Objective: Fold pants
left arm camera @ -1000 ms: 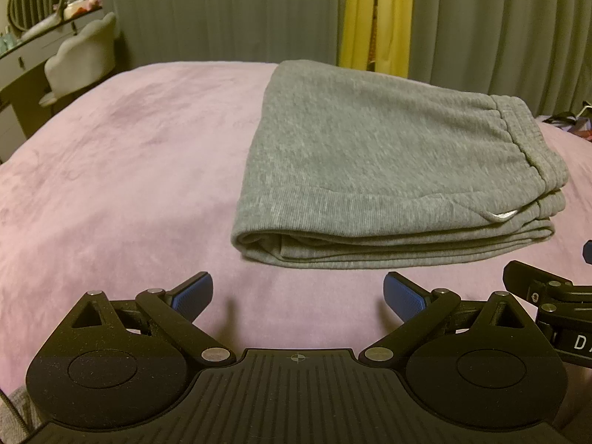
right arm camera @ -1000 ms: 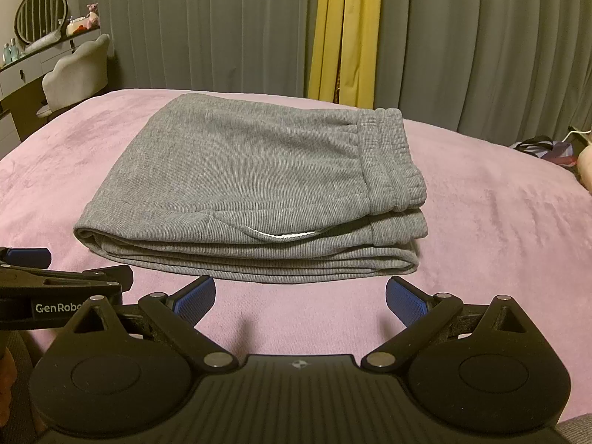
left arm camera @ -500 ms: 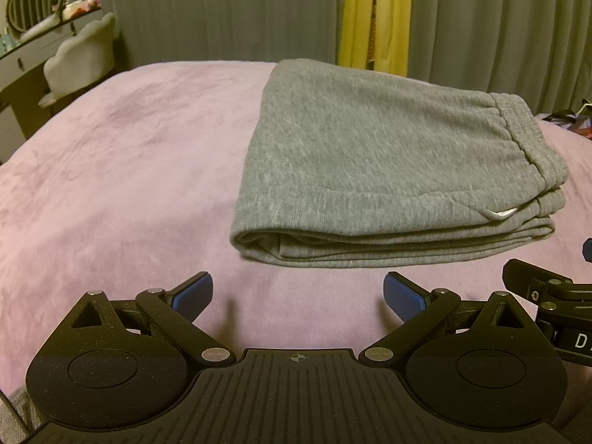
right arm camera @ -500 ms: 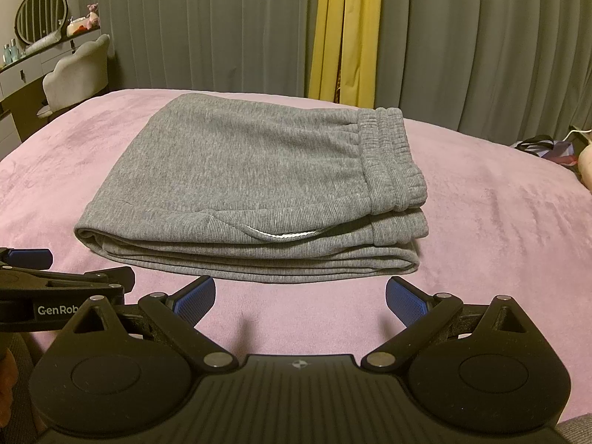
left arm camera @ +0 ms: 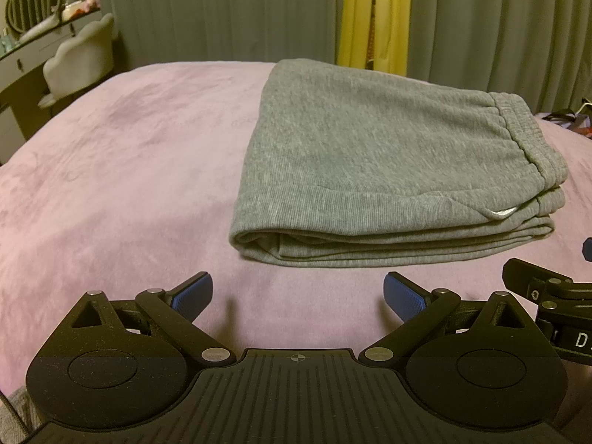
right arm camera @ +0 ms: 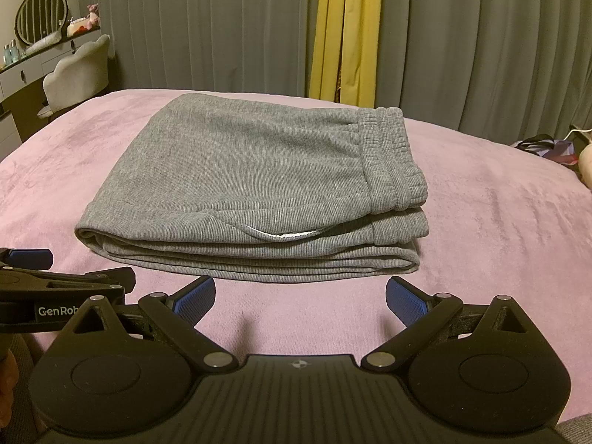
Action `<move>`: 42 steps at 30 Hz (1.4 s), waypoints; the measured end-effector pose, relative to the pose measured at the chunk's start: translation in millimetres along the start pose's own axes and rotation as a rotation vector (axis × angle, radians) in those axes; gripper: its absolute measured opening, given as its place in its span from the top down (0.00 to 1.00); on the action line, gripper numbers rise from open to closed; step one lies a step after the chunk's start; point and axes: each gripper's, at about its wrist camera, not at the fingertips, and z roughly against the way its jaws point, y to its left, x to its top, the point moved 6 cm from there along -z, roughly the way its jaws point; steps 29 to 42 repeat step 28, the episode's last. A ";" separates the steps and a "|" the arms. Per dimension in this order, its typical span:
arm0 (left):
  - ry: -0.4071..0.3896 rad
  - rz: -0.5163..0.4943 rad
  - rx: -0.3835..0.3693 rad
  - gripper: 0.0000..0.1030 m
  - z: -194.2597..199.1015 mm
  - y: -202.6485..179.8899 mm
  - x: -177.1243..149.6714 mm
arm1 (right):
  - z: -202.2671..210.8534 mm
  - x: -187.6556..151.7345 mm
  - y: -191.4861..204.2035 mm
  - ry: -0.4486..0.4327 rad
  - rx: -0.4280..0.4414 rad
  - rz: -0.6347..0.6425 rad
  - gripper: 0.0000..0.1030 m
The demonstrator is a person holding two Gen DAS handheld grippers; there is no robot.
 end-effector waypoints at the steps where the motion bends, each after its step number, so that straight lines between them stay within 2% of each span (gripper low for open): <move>1: 0.000 0.000 0.000 0.01 0.0 0.0 0.0 | 0.1 -0.4 0.6 0.000 0.001 0.000 0.04; 42: -0.022 -0.014 -0.019 0.01 4.3 -1.6 3.6 | 0.4 -0.1 1.1 -0.001 0.001 -0.001 0.04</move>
